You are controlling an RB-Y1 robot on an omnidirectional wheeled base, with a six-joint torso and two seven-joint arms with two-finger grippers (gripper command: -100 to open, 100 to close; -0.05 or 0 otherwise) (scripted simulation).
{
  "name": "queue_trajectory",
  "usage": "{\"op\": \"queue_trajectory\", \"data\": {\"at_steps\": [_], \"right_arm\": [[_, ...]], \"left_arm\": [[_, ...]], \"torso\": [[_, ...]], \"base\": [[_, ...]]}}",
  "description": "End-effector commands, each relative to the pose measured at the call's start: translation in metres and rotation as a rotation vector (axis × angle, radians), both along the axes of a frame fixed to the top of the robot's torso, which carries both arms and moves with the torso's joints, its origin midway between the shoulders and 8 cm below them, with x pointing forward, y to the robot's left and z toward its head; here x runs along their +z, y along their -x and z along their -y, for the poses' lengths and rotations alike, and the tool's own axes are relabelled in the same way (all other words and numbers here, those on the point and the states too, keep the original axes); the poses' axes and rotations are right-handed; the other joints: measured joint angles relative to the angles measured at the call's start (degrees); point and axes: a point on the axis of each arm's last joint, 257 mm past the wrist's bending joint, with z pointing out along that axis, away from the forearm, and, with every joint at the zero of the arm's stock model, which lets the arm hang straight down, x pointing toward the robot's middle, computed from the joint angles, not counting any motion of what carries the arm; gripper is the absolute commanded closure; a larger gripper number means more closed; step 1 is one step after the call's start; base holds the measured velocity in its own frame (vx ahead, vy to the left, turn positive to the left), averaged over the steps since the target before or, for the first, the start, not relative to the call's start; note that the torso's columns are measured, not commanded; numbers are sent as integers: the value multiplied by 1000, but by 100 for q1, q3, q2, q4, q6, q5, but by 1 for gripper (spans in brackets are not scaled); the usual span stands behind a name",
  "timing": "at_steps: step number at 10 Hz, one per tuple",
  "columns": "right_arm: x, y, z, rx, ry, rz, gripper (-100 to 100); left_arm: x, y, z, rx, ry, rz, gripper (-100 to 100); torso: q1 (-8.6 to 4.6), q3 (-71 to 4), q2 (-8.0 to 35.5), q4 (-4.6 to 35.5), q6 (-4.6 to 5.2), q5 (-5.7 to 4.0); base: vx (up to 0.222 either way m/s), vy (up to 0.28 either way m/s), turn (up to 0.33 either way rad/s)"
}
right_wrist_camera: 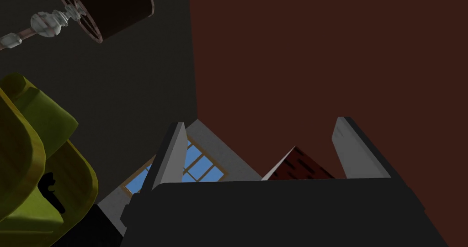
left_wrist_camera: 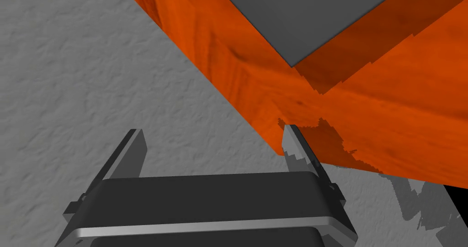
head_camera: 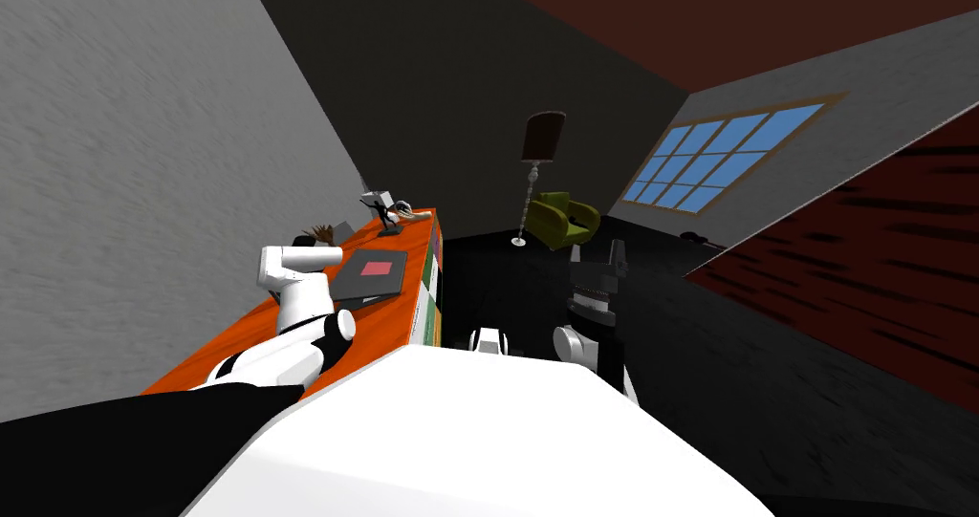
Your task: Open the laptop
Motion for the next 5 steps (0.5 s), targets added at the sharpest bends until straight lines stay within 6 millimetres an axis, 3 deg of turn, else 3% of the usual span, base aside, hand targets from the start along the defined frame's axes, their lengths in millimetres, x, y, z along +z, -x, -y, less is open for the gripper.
{"op": "queue_trajectory", "data": {"at_steps": [1,5], "right_arm": [[0,0,0,0,0,0,0],[0,0,0,0,0,0,0]], "left_arm": [[0,1,1,2,2,-1,0],[0,1,1,2,2,-1,0]], "torso": [[-2,-6,-11,-3,-3,1],[2,-2,-2,-1,0,1]], "base": [[-6,3,5],[0,0,0]]}}
